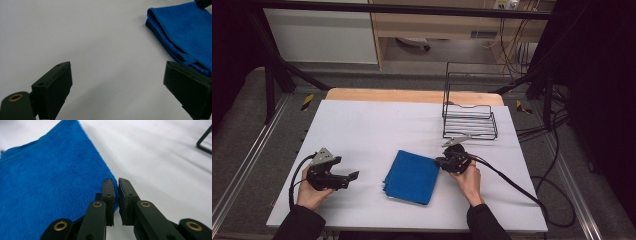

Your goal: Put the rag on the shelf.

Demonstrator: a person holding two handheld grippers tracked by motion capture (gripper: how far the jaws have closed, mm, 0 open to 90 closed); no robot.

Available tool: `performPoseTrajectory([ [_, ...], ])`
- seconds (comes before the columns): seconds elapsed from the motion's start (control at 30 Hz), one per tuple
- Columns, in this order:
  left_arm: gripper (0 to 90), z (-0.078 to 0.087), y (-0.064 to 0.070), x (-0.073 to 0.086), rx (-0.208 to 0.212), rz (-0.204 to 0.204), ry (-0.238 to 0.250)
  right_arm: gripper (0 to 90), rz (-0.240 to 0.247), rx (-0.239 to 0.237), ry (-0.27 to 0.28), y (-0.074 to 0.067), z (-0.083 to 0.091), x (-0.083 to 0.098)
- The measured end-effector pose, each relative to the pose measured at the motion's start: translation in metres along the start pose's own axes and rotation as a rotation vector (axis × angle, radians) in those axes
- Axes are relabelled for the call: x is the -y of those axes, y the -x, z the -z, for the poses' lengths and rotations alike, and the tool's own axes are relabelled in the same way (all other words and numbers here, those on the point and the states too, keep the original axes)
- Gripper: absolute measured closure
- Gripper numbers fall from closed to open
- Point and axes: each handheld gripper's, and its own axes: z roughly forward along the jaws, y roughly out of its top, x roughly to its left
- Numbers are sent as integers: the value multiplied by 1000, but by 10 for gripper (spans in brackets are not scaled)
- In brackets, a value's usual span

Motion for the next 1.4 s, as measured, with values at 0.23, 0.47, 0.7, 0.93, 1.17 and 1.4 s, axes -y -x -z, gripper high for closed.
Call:
performPoseTrajectory([
  [0.23,85,-1,1,0,-2,-1,-5,838,32,27,42,8,-12,-12],
  [0.47,85,-2,2,0,-1,-1,-8,699,39,58,70,9,-12,-10],
  [0.7,85,-3,4,-1,-2,-3,-14,438,-1,-12,114,-6,12,6],
  [0.93,85,-2,5,-1,-4,-4,-11,411,-18,-60,72,-37,26,39],
  [1.17,85,-1,7,-1,-3,-5,-9,513,-45,-44,19,-49,22,59],
  [1.4,85,-1,6,0,-1,-5,-12,645,-113,-65,19,-55,20,63],
])
